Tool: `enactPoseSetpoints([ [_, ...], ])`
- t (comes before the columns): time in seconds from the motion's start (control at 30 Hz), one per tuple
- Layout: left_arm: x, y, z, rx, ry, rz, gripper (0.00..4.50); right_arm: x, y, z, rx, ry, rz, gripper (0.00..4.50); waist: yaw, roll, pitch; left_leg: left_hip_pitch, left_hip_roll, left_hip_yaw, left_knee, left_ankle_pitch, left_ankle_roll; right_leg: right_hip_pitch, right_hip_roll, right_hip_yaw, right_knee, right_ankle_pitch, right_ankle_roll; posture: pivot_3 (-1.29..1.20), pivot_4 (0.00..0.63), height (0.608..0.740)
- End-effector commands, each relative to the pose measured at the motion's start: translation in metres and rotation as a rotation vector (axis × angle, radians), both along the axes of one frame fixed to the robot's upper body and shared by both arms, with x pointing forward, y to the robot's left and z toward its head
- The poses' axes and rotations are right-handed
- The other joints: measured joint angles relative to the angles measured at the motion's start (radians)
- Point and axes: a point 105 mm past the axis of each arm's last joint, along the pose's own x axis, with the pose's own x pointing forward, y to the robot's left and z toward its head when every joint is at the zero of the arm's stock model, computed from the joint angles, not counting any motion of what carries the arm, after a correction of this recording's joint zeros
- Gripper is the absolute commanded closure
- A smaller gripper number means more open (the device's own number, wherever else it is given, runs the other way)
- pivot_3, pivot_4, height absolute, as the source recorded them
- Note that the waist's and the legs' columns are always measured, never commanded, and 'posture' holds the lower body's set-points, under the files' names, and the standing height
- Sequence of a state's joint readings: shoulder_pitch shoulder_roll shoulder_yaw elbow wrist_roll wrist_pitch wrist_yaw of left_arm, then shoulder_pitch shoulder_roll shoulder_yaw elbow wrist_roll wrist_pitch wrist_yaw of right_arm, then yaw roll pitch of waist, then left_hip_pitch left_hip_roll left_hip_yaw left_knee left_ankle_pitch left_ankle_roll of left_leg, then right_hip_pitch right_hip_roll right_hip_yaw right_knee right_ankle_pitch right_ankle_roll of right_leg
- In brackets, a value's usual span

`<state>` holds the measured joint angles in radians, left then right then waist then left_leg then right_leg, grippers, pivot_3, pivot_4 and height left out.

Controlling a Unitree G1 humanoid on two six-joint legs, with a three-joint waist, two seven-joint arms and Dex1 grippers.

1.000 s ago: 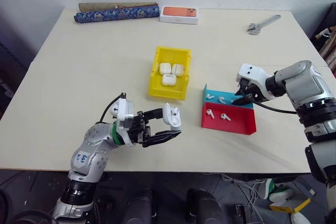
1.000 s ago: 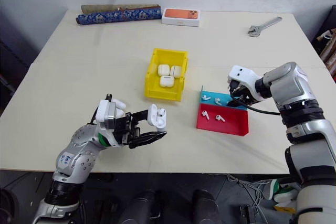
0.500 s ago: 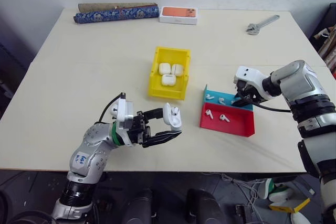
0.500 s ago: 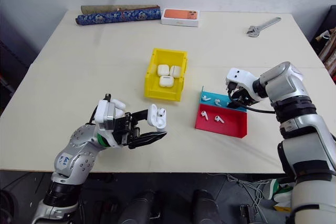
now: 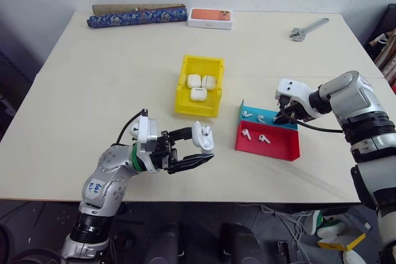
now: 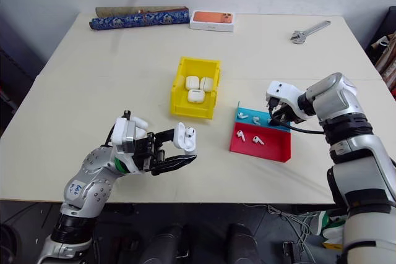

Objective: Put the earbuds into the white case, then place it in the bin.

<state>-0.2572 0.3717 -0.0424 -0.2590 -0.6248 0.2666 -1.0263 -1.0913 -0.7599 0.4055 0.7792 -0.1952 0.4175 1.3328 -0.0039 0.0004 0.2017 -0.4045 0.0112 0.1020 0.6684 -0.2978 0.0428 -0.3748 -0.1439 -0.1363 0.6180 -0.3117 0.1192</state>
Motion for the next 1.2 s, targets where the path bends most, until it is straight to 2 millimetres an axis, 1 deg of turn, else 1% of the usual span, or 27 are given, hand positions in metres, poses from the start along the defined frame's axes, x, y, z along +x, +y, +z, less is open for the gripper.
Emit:
enactPoseSetpoints([
  [0.03, -0.003, 0.001, 0.006, -0.008, -0.038, 0.005, 1.73, -0.002, -0.001, -0.001, 0.009, 0.004, -0.003, 3.85, 0.0, 0.0, 0.0, 0.0, 0.0, 0.0, 0.0, 0.0, 0.0, 0.0, 0.0, 0.0, 0.0, 0.0, 0.0, 0.0, 0.15, 0.74],
  [0.1, -0.003, 0.002, 0.006, -0.008, -0.039, 0.006, 1.73, -0.002, -0.001, -0.001, 0.012, 0.002, 0.003, 3.85, 0.0, 0.0, 0.0, 0.0, 0.0, 0.0, 0.0, 0.0, 0.0, 0.0, 0.0, 0.0, 0.0, 0.0, 0.0, 0.0, 0.15, 0.74],
  [0.2, -0.002, 0.002, 0.007, -0.009, -0.043, 0.006, 1.73, -0.001, 0.0, 0.005, 0.035, -0.024, 0.014, 3.85, 0.0, 0.0, 0.0, 0.0, 0.0, 0.0, 0.0, 0.0, 0.0, 0.0, 0.0, 0.0, 0.0, 0.0, 0.0, 0.0, 0.15, 0.74],
  [0.23, -0.002, 0.001, 0.007, -0.011, -0.044, 0.006, 1.73, -0.001, 0.001, 0.01, 0.048, -0.042, 0.028, 3.85, 0.0, 0.0, 0.0, 0.0, 0.0, 0.0, 0.0, 0.0, 0.0, 0.0, 0.0, 0.0, 0.0, 0.0, 0.0, 0.0, 0.15, 0.74],
  [0.27, -0.002, 0.001, 0.008, -0.012, -0.047, 0.006, 1.73, 0.002, 0.004, 0.021, 0.081, -0.088, 0.039, 3.85, 0.0, 0.0, 0.0, 0.0, 0.0, 0.0, 0.0, 0.0, 0.0, 0.0, 0.0, 0.0, 0.0, 0.0, 0.0, 0.0, 0.15, 0.74],
  [0.33, 0.001, 0.001, 0.012, -0.021, -0.059, 0.01, 1.73, -0.003, 0.019, 0.063, 0.3, -0.18, 0.124, 3.85, 0.0, 0.001, 0.0, 0.0, 0.0, 0.001, 0.0, 0.0, 0.0, -0.001, 0.0, 0.0, 0.0, 0.0, 0.0, 0.0, 0.15, 0.74],
  [0.37, 0.003, 0.001, 0.014, -0.031, -0.067, 0.016, 1.73, -0.011, 0.03, 0.089, 0.459, -0.217, 0.19, 3.85, 0.001, 0.001, 0.0, -0.001, 0.0, 0.001, 0.0, 0.0, 0.0, -0.001, 0.0, 0.001, 0.0, 0.0, 0.0, 0.0, 0.15, 0.74],
  [0.4, 0.005, 0.001, 0.016, -0.038, -0.071, 0.02, 1.73, -0.018, 0.035, 0.104, 0.56, -0.237, 0.24, 3.85, 0.002, 0.001, 0.0, 0.0, 0.0, 0.001, 0.0, 0.0, 0.0, -0.001, 0.0, 0.001, 0.0, 0.0, 0.0, 0.0, 0.15, 0.74],
  [0.43, 0.006, 0.001, 0.017, -0.045, -0.073, 0.025, 1.73, -0.026, 0.04, 0.114, 0.642, -0.245, 0.287, 3.85, 0.002, 0.001, 0.0, -0.001, 0.0, 0.001, 0.0, 0.0, 0.0, -0.001, 0.0, 0.001, 0.0, 0.0, 0.0, 0.0, 0.15, 0.74],
  [0.47, 0.009, 0.0, 0.02, -0.056, -0.075, 0.029, 1.73, -0.038, 0.048, 0.125, 0.789, -0.228, 0.323, 3.85, 0.003, 0.001, 0.0, 0.0, 0.0, 0.001, 0.0, 0.0, 0.0, -0.001, 0.0, 0.0, 0.001, 0.0, 0.0, 0.0, 0.15, 0.74],
  [0.53, 0.015, -0.002, 0.024, -0.07, -0.082, 0.037, 1.73, -0.063, 0.064, 0.137, 1.016, -0.177, 0.412, 3.85, 0.005, -0.001, -0.001, 0.0, 0.0, -0.001, 0.0, 0.0, 0.0, -0.001, 0.0, 0.0, 0.001, 0.0, 0.0, 0.0, 0.15, 0.74],
  [0.6, 0.019, -0.005, 0.025, -0.068, -0.091, 0.042, 1.73, -0.082, 0.077, 0.139, 1.133, -0.119, 0.457, 3.85, 0.006, -0.003, -0.002, 0.0, 0.001, -0.005, 0.001, 0.0, 0.0, 0.001, 0.0, 0.0, 0.001, 0.0, 0.0, 0.0, 0.15, 0.74],
  [0.73, 0.028, -0.011, 0.027, -0.063, -0.12, 0.071, 1.73, -0.107, 0.106, 0.139, 1.283, -0.028, 0.492, 3.85, 0.005, -0.003, -0.002, -0.001, -0.001, -0.004, 0.001, 0.0, 0.0, 0.001, -0.001, 0.001, 0.002, 0.0, 0.0, 0.0, 0.15, 0.74],
  [0.8, 0.031, -0.014, 0.027, -0.062, -0.129, 0.077, 1.73, -0.115, 0.117, 0.138, 1.317, -0.005, 0.494, 3.85, 0.004, -0.003, -0.002, -0.001, -0.001, -0.004, 0.001, 0.0, 0.0, 0.0, -0.001, 0.0, 0.003, 0.0, 0.0, 0.0, 0.15, 0.74],
  [0.87, 0.031, -0.019, 0.029, -0.061, -0.141, 0.062, 1.73, -0.124, 0.13, 0.129, 1.307, -0.01, 0.512, 3.85, 0.004, -0.003, -0.002, -0.001, -0.001, -0.004, 0.001, 0.0, 0.0, 0.0, -0.001, 0.0, 0.003, 0.0, 0.0, 0.0, 0.15, 0.74],
  [0.93, 0.032, -0.023, 0.031, -0.065, -0.145, 0.054, 1.73, -0.128, 0.136, 0.122, 1.311, 0.0, 0.505, 3.85, 0.005, -0.003, -0.002, -0.001, -0.001, -0.004, 0.0, 0.0, 0.0, 0.0, -0.001, 0.0, 0.002, 0.0, 0.0, 0.0, 0.15, 0.74],
  [1.03, 0.033, -0.025, 0.031, -0.066, -0.148, 0.051, 1.73, -0.134, 0.141, 0.112, 1.298, 0.019, 0.5, 3.85, 0.006, -0.003, -0.002, -0.001, -0.002, -0.003, 0.001, 0.001, 0.001, 0.0, -0.001, 0.0, 0.003, 0.0, 0.0, 0.0, 0.15, 0.74],
  [1.2, 0.033, -0.026, 0.033, -0.074, -0.151, 0.043, 1.73, -0.131, 0.147, 0.102, 1.286, 0.009, 0.466, 3.85, 0.003, -0.003, -0.002, -0.001, -0.002, -0.002, 0.0, 0.001, 0.001, -0.001, -0.001, 0.0, 0.003, 0.0, 0.0, 0.0, 0.15, 0.74],
])
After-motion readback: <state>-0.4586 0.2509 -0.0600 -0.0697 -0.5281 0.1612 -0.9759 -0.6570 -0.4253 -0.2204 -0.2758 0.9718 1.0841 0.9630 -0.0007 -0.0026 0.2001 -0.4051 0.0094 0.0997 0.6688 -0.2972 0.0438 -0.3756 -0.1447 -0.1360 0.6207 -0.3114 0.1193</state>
